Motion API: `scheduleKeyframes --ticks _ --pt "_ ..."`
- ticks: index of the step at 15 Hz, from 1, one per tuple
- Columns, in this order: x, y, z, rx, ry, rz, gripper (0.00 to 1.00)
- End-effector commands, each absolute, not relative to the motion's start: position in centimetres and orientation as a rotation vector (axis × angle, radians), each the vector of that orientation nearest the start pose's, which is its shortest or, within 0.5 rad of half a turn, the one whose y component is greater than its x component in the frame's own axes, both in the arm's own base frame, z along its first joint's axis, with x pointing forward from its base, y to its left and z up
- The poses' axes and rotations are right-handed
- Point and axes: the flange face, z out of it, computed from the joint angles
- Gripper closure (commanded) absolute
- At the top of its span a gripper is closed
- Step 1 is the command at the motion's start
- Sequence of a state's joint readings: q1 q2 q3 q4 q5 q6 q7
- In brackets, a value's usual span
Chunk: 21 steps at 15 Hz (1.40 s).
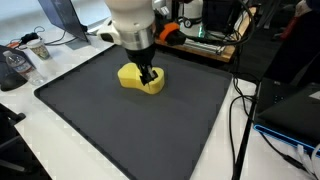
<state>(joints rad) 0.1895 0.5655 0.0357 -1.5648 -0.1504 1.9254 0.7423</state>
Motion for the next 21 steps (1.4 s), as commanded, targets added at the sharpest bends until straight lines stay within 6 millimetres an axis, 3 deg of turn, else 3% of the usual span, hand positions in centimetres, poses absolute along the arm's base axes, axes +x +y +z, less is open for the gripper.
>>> scheduleKeyframes --ticks 1,6,10,15,21 --pt "63.2 9.2 32.5 -3.113 0.811 0.144 0.97" --pt "59.5 2.9 34.8 -2.943 0.915 0.038 0.97" --pt "55.7 -0.6 36.1 -2.813 0.964 -0.012 0.97" --pt "50.2 -2.3 37.0 -2.667 1.027 -0.105 0.97" --pt "43.8 -2.9 36.3 -2.546 1.101 -0.179 0.97"
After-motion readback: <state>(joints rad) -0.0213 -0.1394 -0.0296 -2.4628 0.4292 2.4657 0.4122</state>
